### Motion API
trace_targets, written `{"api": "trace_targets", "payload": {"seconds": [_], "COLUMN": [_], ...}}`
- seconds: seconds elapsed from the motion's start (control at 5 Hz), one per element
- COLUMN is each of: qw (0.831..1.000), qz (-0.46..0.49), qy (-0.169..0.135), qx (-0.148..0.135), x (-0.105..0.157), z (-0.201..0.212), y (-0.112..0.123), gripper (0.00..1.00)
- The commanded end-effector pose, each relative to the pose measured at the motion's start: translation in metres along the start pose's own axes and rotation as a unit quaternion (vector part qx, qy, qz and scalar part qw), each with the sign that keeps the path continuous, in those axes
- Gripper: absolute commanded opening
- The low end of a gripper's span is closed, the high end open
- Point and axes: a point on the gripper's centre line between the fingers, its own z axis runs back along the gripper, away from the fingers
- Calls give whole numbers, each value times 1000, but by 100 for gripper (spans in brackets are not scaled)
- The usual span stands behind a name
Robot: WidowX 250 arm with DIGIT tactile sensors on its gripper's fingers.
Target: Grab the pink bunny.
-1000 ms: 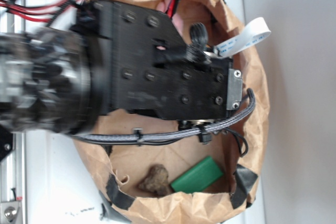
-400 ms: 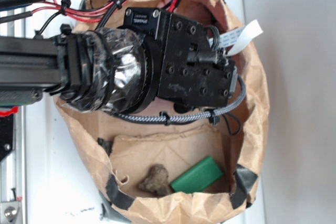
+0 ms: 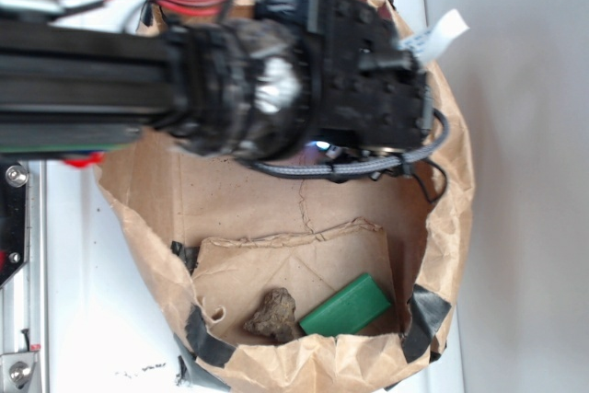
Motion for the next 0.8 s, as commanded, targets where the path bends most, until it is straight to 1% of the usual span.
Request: {"api": "trace_targets", "payload": {"seconds": [0.0,0.2,0.6], "qw": [999,999,999], "qz": [30,25,25], "qy": [-33,-39,-40], "qx": [4,-5,-12], "x": [22,21,20], "z": [10,13,16], "y": [12,14,15], "gripper": [0,0,0]}}
